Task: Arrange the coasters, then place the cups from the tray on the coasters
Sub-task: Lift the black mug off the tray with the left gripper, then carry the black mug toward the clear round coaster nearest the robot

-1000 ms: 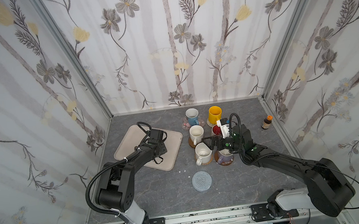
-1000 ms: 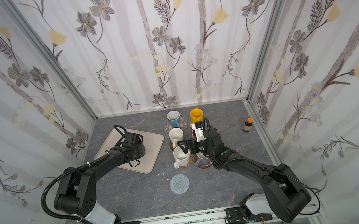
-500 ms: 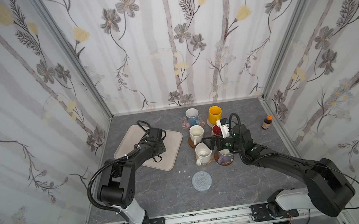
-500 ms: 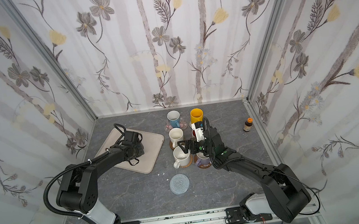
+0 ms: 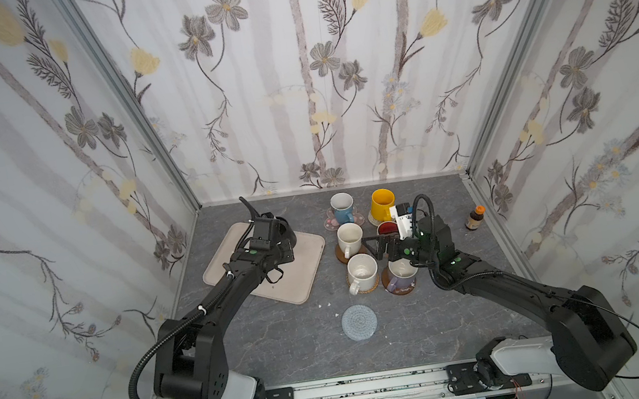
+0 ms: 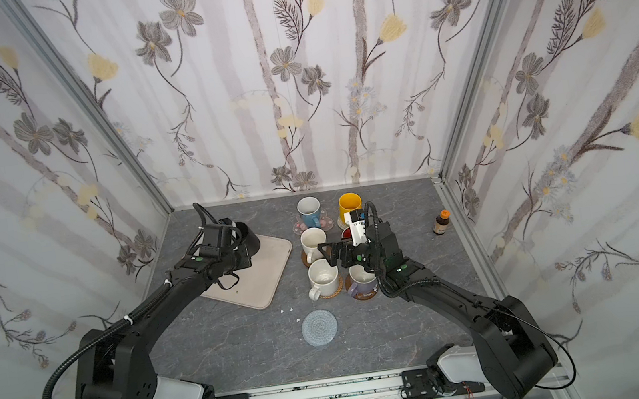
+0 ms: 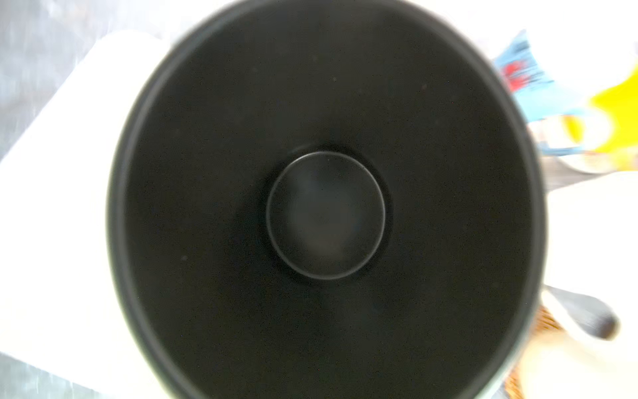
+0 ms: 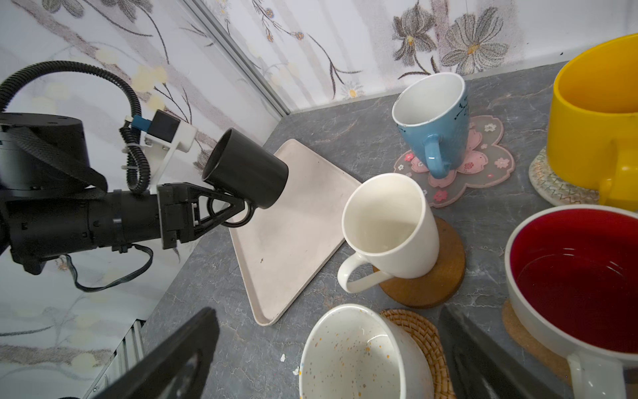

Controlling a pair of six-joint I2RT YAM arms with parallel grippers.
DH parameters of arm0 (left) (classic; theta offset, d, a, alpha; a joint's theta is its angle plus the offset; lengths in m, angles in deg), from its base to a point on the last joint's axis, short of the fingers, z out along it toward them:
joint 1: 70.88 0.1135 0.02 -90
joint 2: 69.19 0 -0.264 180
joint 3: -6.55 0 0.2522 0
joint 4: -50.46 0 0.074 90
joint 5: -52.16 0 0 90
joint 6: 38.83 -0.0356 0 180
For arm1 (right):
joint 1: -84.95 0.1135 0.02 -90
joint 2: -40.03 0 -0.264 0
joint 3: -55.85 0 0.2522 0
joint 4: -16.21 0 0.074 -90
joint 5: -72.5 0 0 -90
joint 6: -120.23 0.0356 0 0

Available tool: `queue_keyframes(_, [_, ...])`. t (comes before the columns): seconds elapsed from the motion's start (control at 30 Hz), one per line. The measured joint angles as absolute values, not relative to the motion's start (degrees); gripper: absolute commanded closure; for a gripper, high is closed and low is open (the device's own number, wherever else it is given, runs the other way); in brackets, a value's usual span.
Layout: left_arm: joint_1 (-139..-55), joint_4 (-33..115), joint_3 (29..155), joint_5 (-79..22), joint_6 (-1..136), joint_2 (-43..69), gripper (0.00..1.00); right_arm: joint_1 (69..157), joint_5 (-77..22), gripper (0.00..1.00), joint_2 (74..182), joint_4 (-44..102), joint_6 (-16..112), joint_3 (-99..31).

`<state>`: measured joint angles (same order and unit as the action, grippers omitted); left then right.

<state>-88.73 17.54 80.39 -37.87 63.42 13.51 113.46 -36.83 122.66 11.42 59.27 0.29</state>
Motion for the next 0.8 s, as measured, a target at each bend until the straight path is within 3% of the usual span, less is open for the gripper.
queue_keyframes(0.4, [-89.12,14.55,78.77,-28.04,54.46,-0.72,1.00,110.31,-36.57,0.00,115.75,18.98,57.94,-3.23])
queue_keyframes(0.8, [-97.01,12.89,72.13,-19.21,46.66,-10.01,1.00,107.17,-33.99,0.00,110.77,24.82,56.10,-3.45])
